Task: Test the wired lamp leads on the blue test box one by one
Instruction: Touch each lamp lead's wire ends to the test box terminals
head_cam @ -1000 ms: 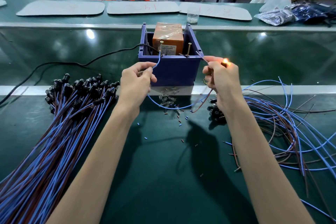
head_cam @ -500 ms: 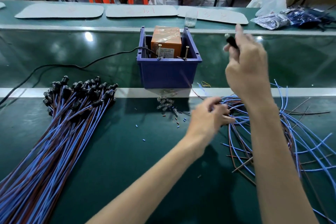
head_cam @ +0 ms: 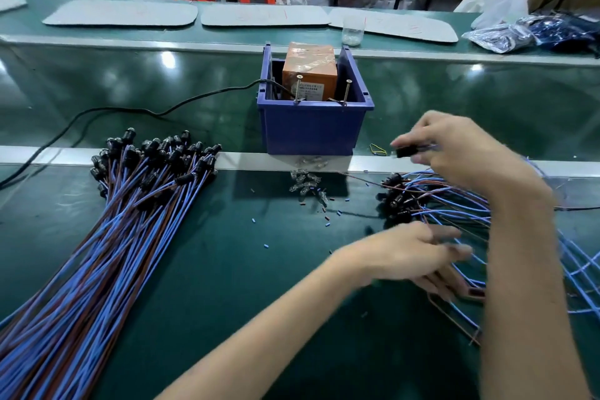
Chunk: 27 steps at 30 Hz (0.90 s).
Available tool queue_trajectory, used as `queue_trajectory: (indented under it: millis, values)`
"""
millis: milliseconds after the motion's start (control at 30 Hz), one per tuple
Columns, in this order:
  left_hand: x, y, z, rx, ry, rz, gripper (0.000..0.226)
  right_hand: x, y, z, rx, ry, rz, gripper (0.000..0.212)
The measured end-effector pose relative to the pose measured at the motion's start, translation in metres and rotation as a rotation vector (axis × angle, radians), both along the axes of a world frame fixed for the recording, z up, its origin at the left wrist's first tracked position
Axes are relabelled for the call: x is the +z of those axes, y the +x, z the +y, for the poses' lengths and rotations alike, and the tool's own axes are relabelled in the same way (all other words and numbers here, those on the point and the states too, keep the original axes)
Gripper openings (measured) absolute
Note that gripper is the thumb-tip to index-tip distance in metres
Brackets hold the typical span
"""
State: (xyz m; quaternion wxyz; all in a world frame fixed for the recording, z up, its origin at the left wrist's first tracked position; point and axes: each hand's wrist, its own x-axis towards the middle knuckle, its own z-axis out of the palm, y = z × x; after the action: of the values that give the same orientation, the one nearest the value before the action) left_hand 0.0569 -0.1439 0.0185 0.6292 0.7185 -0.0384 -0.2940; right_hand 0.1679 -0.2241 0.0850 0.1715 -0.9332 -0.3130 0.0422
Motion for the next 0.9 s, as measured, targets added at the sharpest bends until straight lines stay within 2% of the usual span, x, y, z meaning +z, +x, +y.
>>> queue_trajectory:
  millis: [133,267,367,500,600,667,800,833,900]
  values:
    - [0.017,-0.004,0.086,0.190,0.464,-0.291,0.031,-0.026,0.016,-0.014,-0.050,-0.028,0.202,0.026]
    - [0.025,-0.014,0.181,0.580,0.916,-0.328,0.024,-0.038,0.022,-0.018,-0.090,0.028,0.303,0.036]
    - [0.023,-0.032,0.230,0.755,1.127,-0.246,0.021,-0.041,0.022,-0.021,-0.089,0.088,0.331,0.038]
    - [0.020,-0.051,0.258,0.835,1.168,-0.068,0.035,-0.045,0.027,-0.025,-0.157,0.073,0.291,0.031]
    - [0.018,-0.056,0.265,0.837,1.153,-0.044,0.036,-0.045,0.028,-0.029,-0.156,0.078,0.240,0.019]
    - [0.019,-0.055,0.265,0.810,1.178,-0.023,0.033,-0.041,0.026,-0.032,-0.158,0.153,0.188,0.016]
    - [0.016,-0.054,0.266,0.734,1.216,0.025,0.032,-0.021,0.022,-0.042,-0.199,0.369,0.068,0.022]
    - [0.016,-0.054,0.266,0.729,1.209,0.021,0.031,-0.014,0.021,-0.046,-0.205,0.376,0.057,0.025]
    - [0.017,-0.054,0.266,0.734,1.185,0.010,0.029,-0.005,0.017,-0.054,-0.199,0.248,0.064,0.032]
